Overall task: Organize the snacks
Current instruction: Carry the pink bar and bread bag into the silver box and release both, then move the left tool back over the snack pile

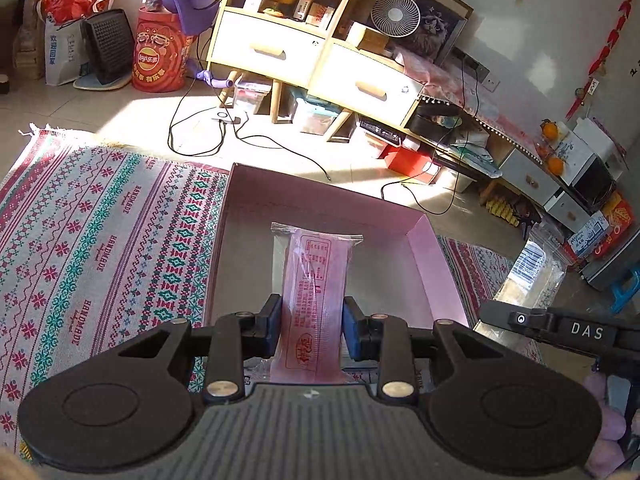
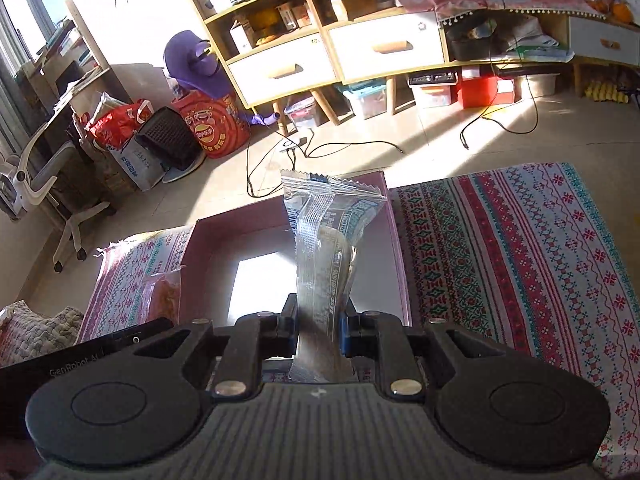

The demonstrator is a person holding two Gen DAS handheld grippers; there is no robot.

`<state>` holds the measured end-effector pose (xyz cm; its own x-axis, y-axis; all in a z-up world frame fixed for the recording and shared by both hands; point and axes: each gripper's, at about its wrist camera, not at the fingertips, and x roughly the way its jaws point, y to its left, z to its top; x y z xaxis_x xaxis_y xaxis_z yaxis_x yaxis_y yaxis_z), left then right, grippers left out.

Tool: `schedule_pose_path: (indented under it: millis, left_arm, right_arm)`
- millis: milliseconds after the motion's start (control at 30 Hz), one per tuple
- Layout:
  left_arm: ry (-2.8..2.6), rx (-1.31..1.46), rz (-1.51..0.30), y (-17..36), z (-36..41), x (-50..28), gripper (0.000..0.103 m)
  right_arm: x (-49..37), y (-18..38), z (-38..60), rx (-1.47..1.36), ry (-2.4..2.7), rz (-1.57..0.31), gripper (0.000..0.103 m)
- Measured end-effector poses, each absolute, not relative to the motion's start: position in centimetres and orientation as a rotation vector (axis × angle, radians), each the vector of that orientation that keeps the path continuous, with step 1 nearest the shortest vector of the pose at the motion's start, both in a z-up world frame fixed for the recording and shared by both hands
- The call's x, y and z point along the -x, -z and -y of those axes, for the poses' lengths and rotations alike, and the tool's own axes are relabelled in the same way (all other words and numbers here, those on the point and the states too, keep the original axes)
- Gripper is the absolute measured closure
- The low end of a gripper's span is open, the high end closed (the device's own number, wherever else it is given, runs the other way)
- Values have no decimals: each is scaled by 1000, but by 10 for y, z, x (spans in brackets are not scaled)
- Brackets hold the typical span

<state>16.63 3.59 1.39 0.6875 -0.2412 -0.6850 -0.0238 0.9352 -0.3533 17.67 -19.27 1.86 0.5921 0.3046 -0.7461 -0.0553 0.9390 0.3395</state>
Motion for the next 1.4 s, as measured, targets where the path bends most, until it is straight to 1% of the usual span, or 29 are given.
schedule_pose_path:
  millis: [200, 333, 633, 667, 700, 767, 800, 833, 967, 1033, 1167, 1233, 1400]
  left_arm:
    - [111, 346, -779, -11, -37, -182, 66]
    - [100, 333, -778, -2, -37, -189, 66]
    - [80, 323, -795, 6, -32, -193, 66]
    - [81, 315, -795, 5, -30, -192, 66]
    - [82, 306, -794, 5, -30, -193, 65]
    - [75, 285, -800, 4, -28, -193, 57]
    - [75, 278, -804, 3, -28, -192, 49]
    - [77, 267, -808, 4, -28, -192, 44]
    - [82, 234, -827, 4, -27, -189, 39]
    - [84, 233, -836, 3, -28, -188, 33]
    - [107, 204, -834, -3, -26, -181, 25]
    - [117, 184, -831, -6, -24, -176, 19]
    - [144, 154, -835, -13, -22, -159, 12]
  right_arm:
    - [-194, -14, 192, -278, -258, -901, 86]
    - [-200, -10, 186, -238, -254, -891, 86]
    - [-204, -4, 185, -247, -276, -905, 85]
    - [-205, -4, 184, -245, -282, -909, 83]
    - [-205, -4, 184, -249, -288, -914, 78]
    - [-203, -5, 185, -261, -289, -919, 66]
    - [-202, -6, 185, -264, -295, -916, 56]
    - [-200, -7, 184, -259, -299, -914, 48]
    - [-197, -11, 181, -237, -299, -916, 41]
    - [-195, -13, 180, -232, -300, -918, 35]
    - [-188, -18, 176, -200, -308, -920, 27]
    - [-183, -21, 174, -186, -310, -917, 23]
    - [-172, -26, 175, -179, -314, -920, 17]
